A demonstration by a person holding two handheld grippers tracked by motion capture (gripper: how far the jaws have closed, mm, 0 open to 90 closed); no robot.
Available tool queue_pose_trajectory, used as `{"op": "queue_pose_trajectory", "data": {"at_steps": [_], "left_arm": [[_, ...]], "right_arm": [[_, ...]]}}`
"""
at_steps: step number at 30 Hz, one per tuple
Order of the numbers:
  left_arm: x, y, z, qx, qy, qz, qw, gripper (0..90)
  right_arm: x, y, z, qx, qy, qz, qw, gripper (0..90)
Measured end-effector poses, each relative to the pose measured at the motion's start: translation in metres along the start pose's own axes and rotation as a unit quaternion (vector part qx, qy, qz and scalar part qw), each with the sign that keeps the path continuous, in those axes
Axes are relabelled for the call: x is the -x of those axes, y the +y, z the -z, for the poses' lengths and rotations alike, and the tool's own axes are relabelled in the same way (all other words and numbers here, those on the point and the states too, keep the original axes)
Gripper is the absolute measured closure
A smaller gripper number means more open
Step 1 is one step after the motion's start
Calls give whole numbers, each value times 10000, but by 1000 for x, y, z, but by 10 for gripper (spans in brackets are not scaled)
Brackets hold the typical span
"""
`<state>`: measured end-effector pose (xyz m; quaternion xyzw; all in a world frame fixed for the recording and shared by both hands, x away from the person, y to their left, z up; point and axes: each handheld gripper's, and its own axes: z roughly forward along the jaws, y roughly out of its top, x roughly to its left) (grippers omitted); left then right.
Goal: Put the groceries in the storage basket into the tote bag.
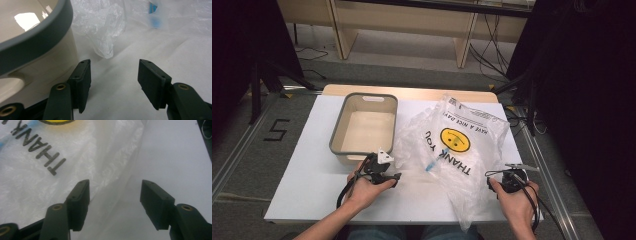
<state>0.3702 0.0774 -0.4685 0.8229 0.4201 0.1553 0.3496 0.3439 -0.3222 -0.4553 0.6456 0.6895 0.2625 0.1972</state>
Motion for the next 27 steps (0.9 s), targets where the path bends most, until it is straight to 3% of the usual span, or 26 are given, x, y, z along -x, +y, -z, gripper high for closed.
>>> {"op": "queue_pose_trajectory", "data": {"at_steps": [2, 6, 11, 13, 17, 21, 24, 27], "left_arm": [[0, 0, 0, -8, -3, -9, 10000, 438], [0, 0, -1, -13, 2, -10, 10000, 439], [-1, 0, -2, -24, -8, -13, 10000, 439], [-1, 0, -2, -34, -9, -13, 10000, 439], [-1, 0, -3, -25, -81, 62, 9999, 434], [1, 1, -7, -43, -257, 165, 9995, 429], [4, 1, -10, -96, -181, 139, 9997, 418], [6, 0, -12, -161, -125, 167, 9997, 414]], "right_arm": [[0, -3, -5, -174, 258, -125, 9994, 472], [-1, -5, -12, -421, 427, -68, 9982, 573], [0, -3, -14, -452, 306, 284, 9981, 791], [0, -2, -14, -472, 363, 368, 9975, 879], [5, 3, -13, -469, 279, 549, 9970, 900], [19, 13, -13, -366, 4, 669, 9971, 900], [32, 18, -16, -294, -239, 701, 9968, 900], [37, 21, -17, -264, -322, 706, 9966, 900]]}}
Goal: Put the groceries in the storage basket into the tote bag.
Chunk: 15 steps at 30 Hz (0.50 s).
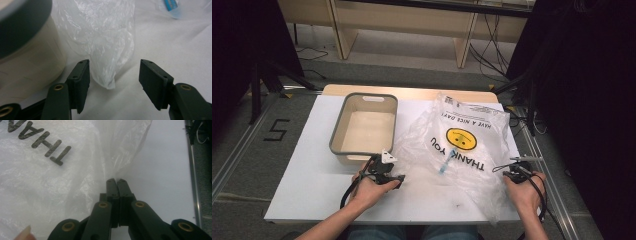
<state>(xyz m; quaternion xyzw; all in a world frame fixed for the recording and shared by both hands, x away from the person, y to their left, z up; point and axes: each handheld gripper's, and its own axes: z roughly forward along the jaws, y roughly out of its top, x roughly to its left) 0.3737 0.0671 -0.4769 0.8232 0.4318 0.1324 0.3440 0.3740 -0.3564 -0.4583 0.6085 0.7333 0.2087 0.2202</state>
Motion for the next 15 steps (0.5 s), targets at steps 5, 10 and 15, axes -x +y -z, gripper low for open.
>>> {"op": "queue_pose_trajectory", "data": {"at_steps": [5, 10, 15], "left_arm": [[1, -1, -2, -88, 259, -70, 9996, 421], [0, -1, -2, -152, 231, 59, 9996, 428], [0, 1, -10, -287, 112, 118, 9995, 472]], "right_arm": [[11, 6, -3, 150, -321, 26, 9994, 900], [16, 8, -4, 246, -443, 33, 9987, 900], [15, 9, -6, 267, -363, 19, 9990, 900]]}}
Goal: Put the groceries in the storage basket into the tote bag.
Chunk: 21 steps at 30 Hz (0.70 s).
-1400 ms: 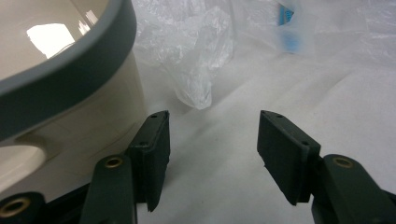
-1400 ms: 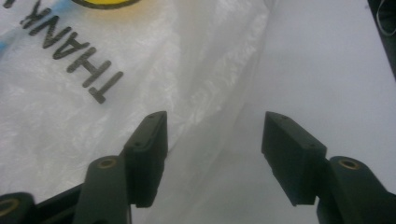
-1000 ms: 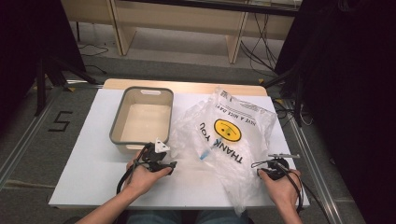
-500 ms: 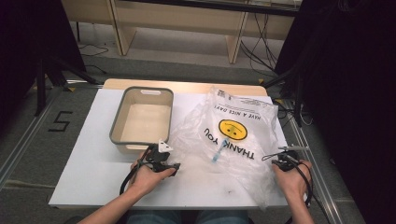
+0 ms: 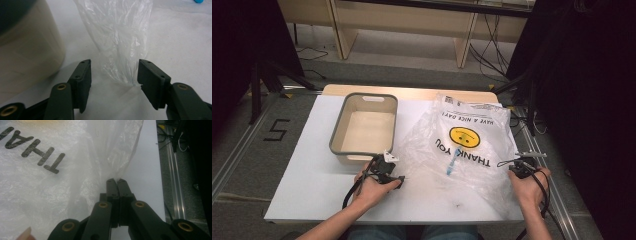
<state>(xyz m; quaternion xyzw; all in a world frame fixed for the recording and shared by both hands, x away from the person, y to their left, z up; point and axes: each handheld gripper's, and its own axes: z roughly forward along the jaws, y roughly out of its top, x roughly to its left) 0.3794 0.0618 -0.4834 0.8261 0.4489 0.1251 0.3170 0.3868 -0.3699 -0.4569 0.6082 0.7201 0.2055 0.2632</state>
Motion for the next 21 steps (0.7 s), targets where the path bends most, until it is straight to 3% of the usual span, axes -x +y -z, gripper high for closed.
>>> {"op": "queue_pose_trajectory", "data": {"at_steps": [2, 3, 4, 9, 12, 14, 16, 21], "left_arm": [[0, 3, -1, 1, -19, -41, 10000, 580], [0, 4, -2, -10, 71, -89, 9999, 615], [0, 4, -2, -31, 138, -260, 9996, 675], [2, 6, -4, -38, 8, -388, 9992, 836], [3, 6, -3, -45, -36, -485, 9988, 885], [4, 5, 0, -143, -184, -491, 9985, 891], [7, 2, 7, -236, -484, -449, 9975, 893], [22, -9, 24, -362, -905, -649, 9931, 893]], "right_arm": [[0, 0, 1, 20, 5, -11, 10000, 900], [0, 0, 1, 29, 8, -20, 10000, 900], [0, 0, 1, 34, 10, -19, 10000, 900], [-1, 0, 0, 39, 38, -12, 10000, 900], [-1, 1, 0, 58, 38, -3, 10000, 900], [0, 0, 0, 78, 34, -9, 10000, 900], [1, 0, 0, 95, 28, -12, 10000, 900], [4, 0, -1, 154, -18, -26, 9999, 900]]}}
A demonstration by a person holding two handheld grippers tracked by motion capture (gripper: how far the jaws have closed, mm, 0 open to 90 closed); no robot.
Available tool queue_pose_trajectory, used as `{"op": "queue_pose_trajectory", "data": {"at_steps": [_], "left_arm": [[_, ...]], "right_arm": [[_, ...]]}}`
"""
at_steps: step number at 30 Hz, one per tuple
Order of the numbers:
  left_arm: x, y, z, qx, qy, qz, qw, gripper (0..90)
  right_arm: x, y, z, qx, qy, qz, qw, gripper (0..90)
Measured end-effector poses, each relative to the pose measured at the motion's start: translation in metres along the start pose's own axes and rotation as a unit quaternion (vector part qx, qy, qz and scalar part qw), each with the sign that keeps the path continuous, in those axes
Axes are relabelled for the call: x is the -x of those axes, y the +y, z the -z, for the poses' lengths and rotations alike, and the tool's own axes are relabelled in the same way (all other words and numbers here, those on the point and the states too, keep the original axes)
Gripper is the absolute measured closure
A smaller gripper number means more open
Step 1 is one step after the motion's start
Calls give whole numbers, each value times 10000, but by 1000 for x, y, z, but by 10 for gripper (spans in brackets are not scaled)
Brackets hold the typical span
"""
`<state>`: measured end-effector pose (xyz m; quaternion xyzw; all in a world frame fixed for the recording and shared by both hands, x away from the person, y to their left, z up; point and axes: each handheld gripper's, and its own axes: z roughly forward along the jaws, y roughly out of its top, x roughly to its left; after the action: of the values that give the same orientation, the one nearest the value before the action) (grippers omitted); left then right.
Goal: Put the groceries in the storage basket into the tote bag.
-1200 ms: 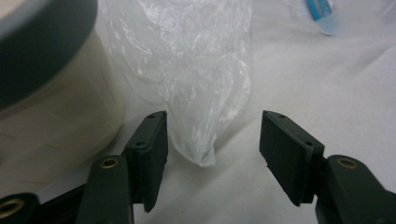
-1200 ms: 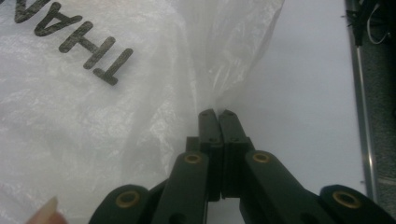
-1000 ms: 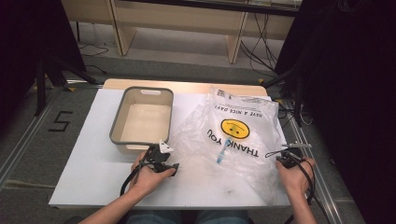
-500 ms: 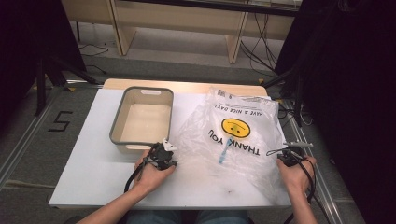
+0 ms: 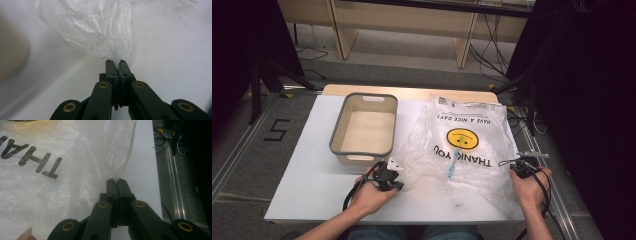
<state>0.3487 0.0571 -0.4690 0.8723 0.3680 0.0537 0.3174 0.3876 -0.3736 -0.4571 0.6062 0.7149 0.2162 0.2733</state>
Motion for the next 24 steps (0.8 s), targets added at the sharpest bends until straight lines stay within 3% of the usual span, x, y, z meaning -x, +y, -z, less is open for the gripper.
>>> {"op": "queue_pose_trajectory", "data": {"at_steps": [6, 10, 12, 15, 18, 20, 24], "left_arm": [[14, -9, 7, -63, -256, -168, 9995, 892], [10, -12, 13, 163, -161, -93, 9997, 868], [9, -12, 17, 334, -28, -52, 9994, 761], [7, -9, 23, 497, 108, 39, 9987, 531], [5, -9, 28, 680, 345, -98, 9970, 381], [6, -10, 31, 696, 451, 8, 9966, 312], [2, -13, 35, 728, 359, 132, 9966, 215]], "right_arm": [[-3, 4, 0, 70, 20, 60, 10000, 899], [-4, 3, -3, 51, 91, 57, 9999, 879], [-4, 3, -1, 55, 102, 28, 9999, 821], [-4, 4, 7, 250, 125, 76, 9996, 729], [-3, 7, 19, 560, 184, 122, 9982, 623], [-4, 8, 28, 764, 207, 148, 9968, 561], [-8, 11, 41, 1081, 437, 322, 9927, 478]]}}
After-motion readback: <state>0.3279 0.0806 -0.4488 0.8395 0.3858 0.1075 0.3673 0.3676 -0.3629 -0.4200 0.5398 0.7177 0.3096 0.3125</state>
